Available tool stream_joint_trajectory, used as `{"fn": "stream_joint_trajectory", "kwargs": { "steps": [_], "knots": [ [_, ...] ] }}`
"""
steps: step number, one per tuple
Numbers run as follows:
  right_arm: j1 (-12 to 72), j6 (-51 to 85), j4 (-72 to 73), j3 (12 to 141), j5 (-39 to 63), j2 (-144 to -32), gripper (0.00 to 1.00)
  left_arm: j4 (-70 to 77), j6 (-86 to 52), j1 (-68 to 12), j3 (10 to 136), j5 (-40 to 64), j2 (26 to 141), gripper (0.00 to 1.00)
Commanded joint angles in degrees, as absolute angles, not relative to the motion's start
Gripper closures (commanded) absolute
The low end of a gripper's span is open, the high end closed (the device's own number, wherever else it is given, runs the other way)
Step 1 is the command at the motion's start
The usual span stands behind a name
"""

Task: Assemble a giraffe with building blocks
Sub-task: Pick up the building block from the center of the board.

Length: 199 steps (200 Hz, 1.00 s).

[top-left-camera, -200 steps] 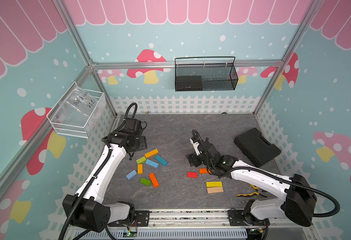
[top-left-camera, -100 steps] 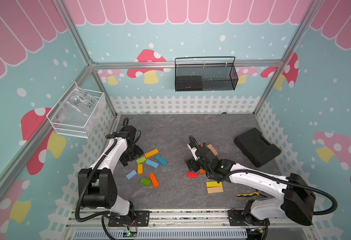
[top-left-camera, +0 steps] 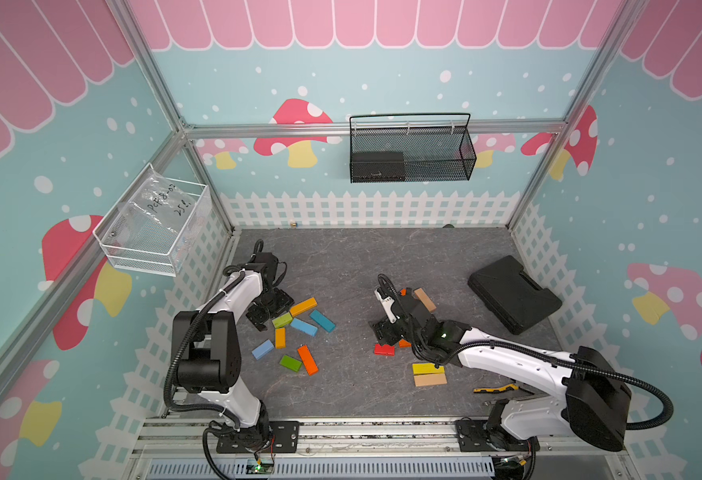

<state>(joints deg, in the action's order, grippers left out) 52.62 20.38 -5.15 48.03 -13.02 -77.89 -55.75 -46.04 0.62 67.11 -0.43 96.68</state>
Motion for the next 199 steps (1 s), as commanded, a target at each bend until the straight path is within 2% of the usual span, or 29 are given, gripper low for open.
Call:
{"fn": "stream_joint_trajectory", "kwargs": {
  "steps": [1,63,143,199],
  "knots": [
    [53.07,20.26,-4.09,48.21,-12.40,-79.31,0.13,-53.42,-45.61,0.61,66.76,-2.28,98.31,0.18],
    [53.00,20.40,-3.53,49.03,-12.24,-80.99,0.13,-50.91,-41.66,0.08,65.98,-2.64,101.31,0.22],
    [53.00,19.87,-3.43,49.62,-11.73,-81.54,0.12,-49.26,-40.48,-2.65,67.21,-2.99,104.30,0.19],
    [53.03,20.39,-3.60,48.53,-11.78,-80.08,0.13,-49.74,-40.74,-1.74,64.73,-4.96,102.74,0.22]
  ]
}}
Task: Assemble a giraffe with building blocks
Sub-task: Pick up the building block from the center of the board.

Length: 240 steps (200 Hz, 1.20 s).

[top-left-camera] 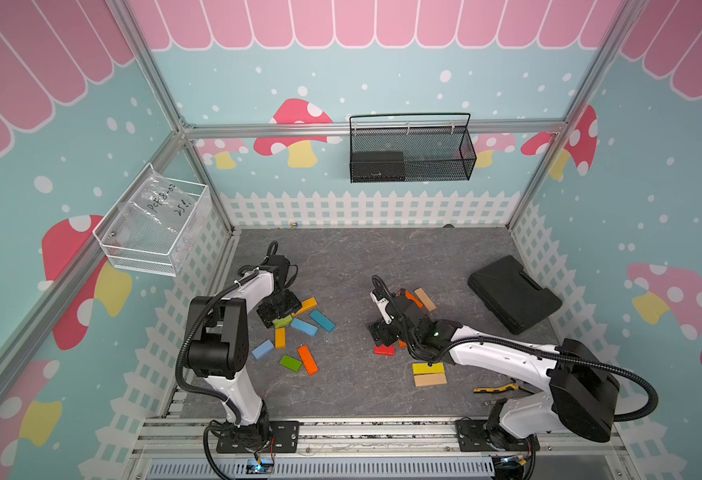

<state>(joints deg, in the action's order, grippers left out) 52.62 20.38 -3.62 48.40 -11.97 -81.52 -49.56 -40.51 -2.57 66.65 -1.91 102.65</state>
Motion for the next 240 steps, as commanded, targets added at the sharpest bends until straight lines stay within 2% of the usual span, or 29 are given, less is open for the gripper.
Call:
{"fn": "stream_joint_trajectory", "kwargs": {
  "steps": [1,44,128,240],
  "knots": [
    [53.01,20.39,-3.60,48.48,-11.78,-80.08,0.13,-49.83,-40.76,-1.75,64.66,-4.98,102.66,0.22],
    [53.00,20.73,-3.56,48.08,-11.78,-79.40,0.13,-51.48,-39.41,-0.64,63.09,-5.97,99.58,0.20],
    [53.02,21.10,-3.30,47.81,-11.69,-79.15,0.13,-50.94,-37.97,-2.67,64.86,-3.24,103.85,0.18],
    [53.02,21.28,-3.34,47.90,-11.81,-79.42,0.13,-51.44,-38.67,-1.45,65.53,-5.58,102.65,0.21]
  ]
}}
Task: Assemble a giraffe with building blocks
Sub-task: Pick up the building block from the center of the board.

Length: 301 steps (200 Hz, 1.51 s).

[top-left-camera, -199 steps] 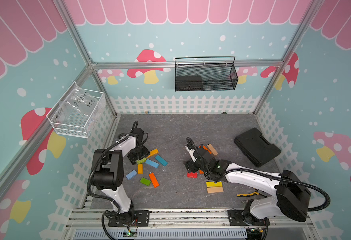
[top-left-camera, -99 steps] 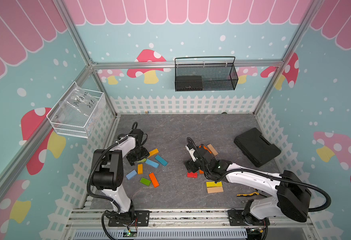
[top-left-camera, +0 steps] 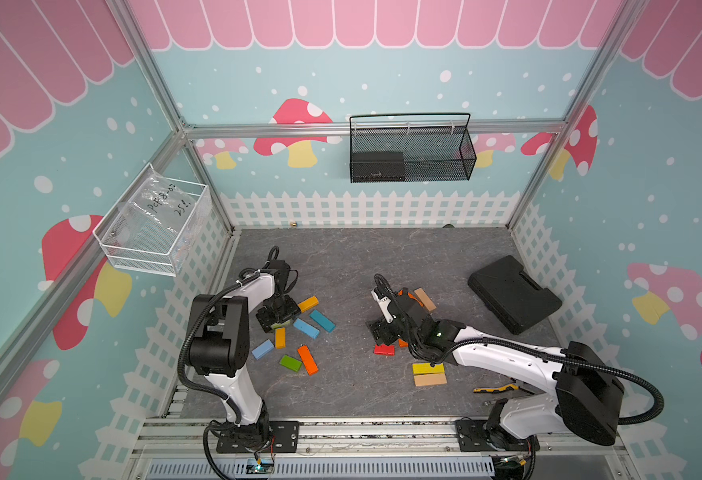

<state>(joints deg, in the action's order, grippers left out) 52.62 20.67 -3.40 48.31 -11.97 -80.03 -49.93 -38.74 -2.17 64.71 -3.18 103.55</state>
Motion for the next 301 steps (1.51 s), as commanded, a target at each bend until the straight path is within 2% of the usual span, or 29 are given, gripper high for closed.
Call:
{"fn": "stream_joint_trajectory", "kwargs": {
  "steps": [1,24,54,176,245,301],
  "knots": [
    [53.01,21.27,-3.34,47.95,-11.75,-79.39,0.13,-51.56,-38.58,-1.43,65.55,-5.65,102.66,0.21],
    [53.00,21.07,-3.34,47.99,-11.97,-79.43,0.13,-54.14,-36.28,-0.98,67.46,-6.75,103.39,0.17],
    [53.00,21.01,-3.30,48.07,-12.18,-79.45,0.13,-54.74,-34.25,-0.63,68.55,-4.85,105.73,0.17],
    [53.04,21.27,-3.08,46.52,-12.66,-77.33,0.13,-53.00,-32.87,-0.75,68.77,-4.48,107.50,0.37],
    [53.00,21.35,-3.16,46.83,-12.57,-77.40,0.13,-56.87,-31.27,-1.40,70.36,-5.57,101.38,0.41],
    [53.04,21.71,-3.24,47.75,-12.83,-77.98,0.13,-65.95,-26.96,-4.45,78.82,-6.59,94.60,0.42]
  ]
}}
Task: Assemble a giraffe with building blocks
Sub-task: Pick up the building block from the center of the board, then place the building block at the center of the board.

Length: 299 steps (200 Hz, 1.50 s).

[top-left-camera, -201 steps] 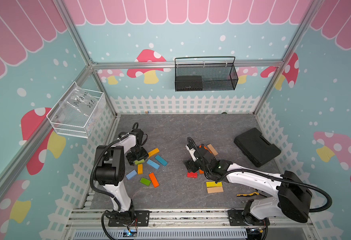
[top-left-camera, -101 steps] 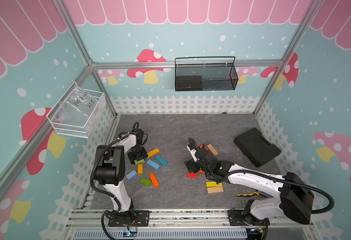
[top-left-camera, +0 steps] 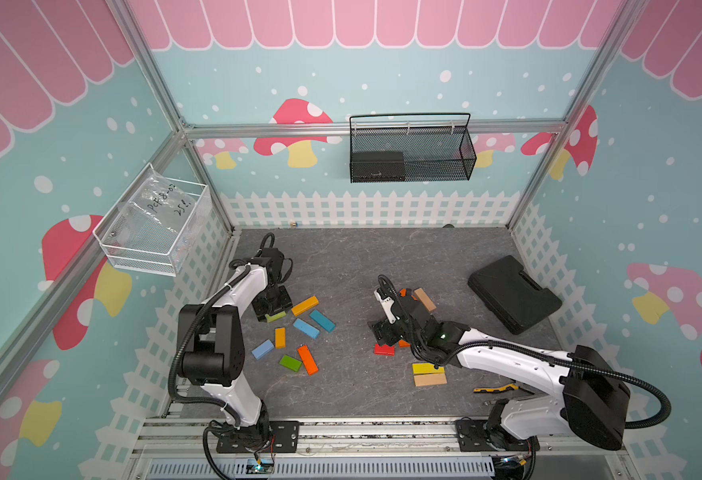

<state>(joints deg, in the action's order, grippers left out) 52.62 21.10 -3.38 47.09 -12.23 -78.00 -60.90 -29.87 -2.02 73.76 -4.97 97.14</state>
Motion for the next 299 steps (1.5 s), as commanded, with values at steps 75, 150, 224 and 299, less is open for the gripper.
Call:
{"fn": "stream_joint_trajectory", "kwargs": {
  "steps": [75,150,224,299],
  "knots": [
    [53.01,21.46,-6.18,48.61,-15.19,-76.78,0.13,-73.92,-26.21,-25.39,114.07,-7.27,119.37,0.42],
    [53.05,21.80,-6.53,48.16,-15.30,-76.80,0.13,-76.27,-26.28,-26.03,124.69,-8.50,135.68,0.42],
    [53.04,21.80,-6.57,48.49,-15.29,-78.22,0.12,-74.82,-26.29,-23.75,123.96,-8.30,140.37,0.40],
    [53.00,22.15,-6.63,49.73,-15.19,-79.54,0.12,-74.11,-26.34,-22.06,121.01,-8.51,139.72,0.29]
  ]
}}
